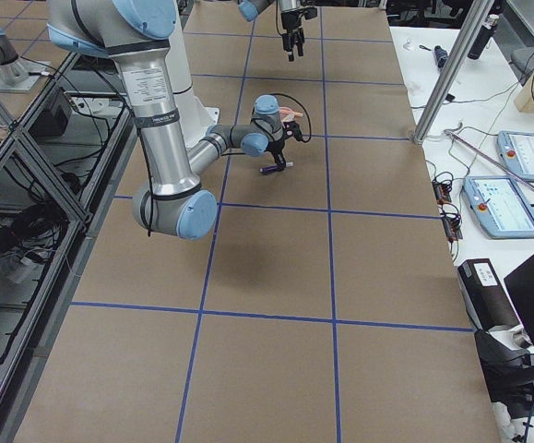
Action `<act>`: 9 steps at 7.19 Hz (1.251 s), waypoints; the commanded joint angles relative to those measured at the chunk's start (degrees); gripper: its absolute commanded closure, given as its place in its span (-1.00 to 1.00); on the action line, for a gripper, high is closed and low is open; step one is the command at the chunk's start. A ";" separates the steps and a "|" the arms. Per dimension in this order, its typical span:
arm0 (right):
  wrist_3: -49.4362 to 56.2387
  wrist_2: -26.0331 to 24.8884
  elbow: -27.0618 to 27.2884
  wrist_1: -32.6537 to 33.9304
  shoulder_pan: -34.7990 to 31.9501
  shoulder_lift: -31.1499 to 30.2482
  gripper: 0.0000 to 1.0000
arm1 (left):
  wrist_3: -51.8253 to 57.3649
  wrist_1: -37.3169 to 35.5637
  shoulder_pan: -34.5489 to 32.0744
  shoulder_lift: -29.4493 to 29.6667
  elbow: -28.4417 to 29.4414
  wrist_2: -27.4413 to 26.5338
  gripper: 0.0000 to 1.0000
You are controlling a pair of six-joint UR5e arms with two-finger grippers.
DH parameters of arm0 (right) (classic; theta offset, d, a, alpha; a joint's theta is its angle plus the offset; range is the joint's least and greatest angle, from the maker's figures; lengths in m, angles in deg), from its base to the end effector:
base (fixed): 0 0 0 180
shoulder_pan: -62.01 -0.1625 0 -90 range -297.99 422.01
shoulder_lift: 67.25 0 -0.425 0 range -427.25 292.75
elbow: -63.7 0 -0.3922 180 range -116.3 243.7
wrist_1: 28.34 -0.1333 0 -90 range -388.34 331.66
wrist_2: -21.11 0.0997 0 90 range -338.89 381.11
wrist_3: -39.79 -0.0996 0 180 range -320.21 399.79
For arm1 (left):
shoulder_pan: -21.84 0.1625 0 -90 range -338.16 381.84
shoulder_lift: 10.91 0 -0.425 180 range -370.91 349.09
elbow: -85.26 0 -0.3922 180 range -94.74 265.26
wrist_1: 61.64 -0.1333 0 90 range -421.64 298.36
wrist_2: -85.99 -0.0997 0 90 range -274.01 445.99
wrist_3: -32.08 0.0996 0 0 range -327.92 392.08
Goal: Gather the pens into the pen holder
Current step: 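Lower the right gripper onto the purple marker and close on it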
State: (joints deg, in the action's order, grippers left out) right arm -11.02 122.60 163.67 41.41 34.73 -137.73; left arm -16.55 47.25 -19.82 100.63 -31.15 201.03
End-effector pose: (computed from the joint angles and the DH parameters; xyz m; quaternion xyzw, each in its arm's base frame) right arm -0.5011 -0.3861 0.3570 0.1534 -0.3998 -0.1355 0.8935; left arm 0.3435 -0.4276 0.2104 0.2209 0.5225 0.1173 0.8151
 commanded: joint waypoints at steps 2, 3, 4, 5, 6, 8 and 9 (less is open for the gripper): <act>-1.84 0.02 -0.04 0.03 0.56 -0.01 0.45 | 0.02 0.01 0.00 0.08 0.04 0.00 -1.00; -1.84 -0.07 -0.04 0.03 0.73 -0.01 0.47 | 0.02 0.01 0.00 0.08 -0.05 0.00 -1.00; -1.84 -0.07 0.14 0.03 0.73 -0.01 0.93 | 0.02 0.01 0.00 -0.01 0.04 0.00 -1.00; -1.84 -0.07 0.84 -0.23 0.56 0.07 1.00 | 0.02 0.01 0.00 -0.01 0.04 0.00 -1.00; -1.58 -0.33 2.15 -0.49 -1.01 0.34 1.00 | 0.02 0.01 0.00 -0.01 0.13 0.00 -1.00; -1.14 -6.61 7.32 -0.76 -2.17 0.95 1.00 | 0.11 0.01 0.00 -0.09 0.56 0.09 -1.00; -1.14 -9.97 8.48 -4.24 -2.08 1.39 1.00 | 0.11 0.01 0.09 -0.10 0.65 0.09 -1.00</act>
State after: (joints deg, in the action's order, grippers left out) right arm -12.23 117.11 169.80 39.94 32.83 -136.84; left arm -16.47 47.26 -19.79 100.57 -30.70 201.11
